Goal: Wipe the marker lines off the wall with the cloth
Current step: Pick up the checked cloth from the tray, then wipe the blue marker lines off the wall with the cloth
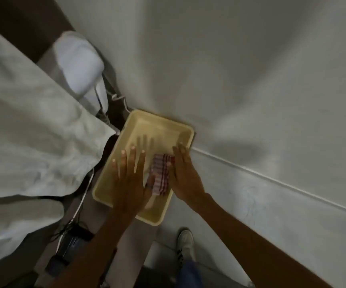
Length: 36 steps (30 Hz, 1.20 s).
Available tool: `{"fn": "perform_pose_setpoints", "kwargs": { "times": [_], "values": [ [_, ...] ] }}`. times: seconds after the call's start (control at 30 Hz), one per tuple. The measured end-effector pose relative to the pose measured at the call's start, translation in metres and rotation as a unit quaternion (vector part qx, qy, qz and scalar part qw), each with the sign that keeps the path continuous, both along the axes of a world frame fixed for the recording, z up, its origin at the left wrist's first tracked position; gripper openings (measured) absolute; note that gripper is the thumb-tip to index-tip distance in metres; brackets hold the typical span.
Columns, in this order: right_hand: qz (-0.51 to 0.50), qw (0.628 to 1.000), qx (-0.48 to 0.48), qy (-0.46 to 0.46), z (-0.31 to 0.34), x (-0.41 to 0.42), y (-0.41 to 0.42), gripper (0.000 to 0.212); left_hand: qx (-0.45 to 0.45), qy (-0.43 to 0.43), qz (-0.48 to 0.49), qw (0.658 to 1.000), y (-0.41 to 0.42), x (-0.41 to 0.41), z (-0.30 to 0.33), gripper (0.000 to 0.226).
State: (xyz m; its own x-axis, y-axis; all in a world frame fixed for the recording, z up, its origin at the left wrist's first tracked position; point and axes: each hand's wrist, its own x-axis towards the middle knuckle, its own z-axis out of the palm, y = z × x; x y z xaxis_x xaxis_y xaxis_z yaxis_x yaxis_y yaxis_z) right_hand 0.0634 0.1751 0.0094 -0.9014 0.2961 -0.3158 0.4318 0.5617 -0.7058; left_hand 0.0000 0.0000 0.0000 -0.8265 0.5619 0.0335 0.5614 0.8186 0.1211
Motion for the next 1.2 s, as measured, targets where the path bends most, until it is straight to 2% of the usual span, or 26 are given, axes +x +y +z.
{"fn": "perform_pose_setpoints", "kwargs": {
  "times": [0.1, 0.23, 0.4, 0.47, 0.53, 0.63, 0.73, 0.8, 0.97, 1.07, 1.2],
  "values": [
    [0.025, 0.998, -0.037, -0.045, -0.065, -0.033, -0.03, 0.062, -0.046, -0.029, 0.007, 0.998, -0.029, -0.014, -0.063, 0.073],
    [-0.003, 0.994, 0.025, -0.109, -0.141, -0.057, -0.068, 0.08, -0.058, -0.049, 0.0, 0.997, -0.054, -0.02, -0.12, 0.071],
    [-0.002, 0.996, 0.061, -0.07, -0.179, -0.061, -0.084, 0.107, -0.051, -0.059, 0.044, 0.996, -0.055, -0.015, -0.143, 0.069],
    [0.013, 0.997, 0.059, -0.056, -0.173, -0.063, -0.077, 0.099, -0.042, -0.066, 0.058, 0.995, -0.05, -0.006, -0.139, 0.069],
    [0.016, 1.0, 0.018, -0.012, -0.154, -0.062, -0.063, 0.085, -0.02, -0.046, 0.059, 0.997, -0.039, 0.004, -0.131, 0.068],
    [-0.028, 0.991, -0.013, 0.13, -0.116, -0.04, -0.037, 0.081, 0.026, -0.003, 0.059, 0.998, -0.016, 0.023, -0.112, 0.066],
    [-0.05, 0.974, 0.03, 0.217, -0.097, 0.017, -0.006, 0.078, 0.051, 0.019, 0.051, 0.997, 0.012, 0.054, -0.097, 0.069],
    [-0.041, 0.979, 0.062, 0.189, -0.103, 0.069, 0.018, 0.079, 0.054, -0.001, 0.025, 0.998, 0.034, 0.082, -0.095, 0.07],
    [-0.009, 0.995, 0.096, -0.011, -0.168, 0.212, 0.077, 0.098, 0.04, -0.071, -0.05, 0.995, 0.09, 0.16, -0.127, 0.072],
    [-0.017, 0.991, 0.106, -0.08, -0.219, 0.282, 0.107, 0.093, 0.012, -0.099, -0.098, 0.99, 0.121, 0.203, -0.173, 0.072],
    [-0.046, 0.988, 0.11, -0.102, -0.298, 0.348, 0.138, 0.091, -0.013, -0.124, -0.156, 0.98, 0.147, 0.249, -0.264, 0.073]
  ]
}}
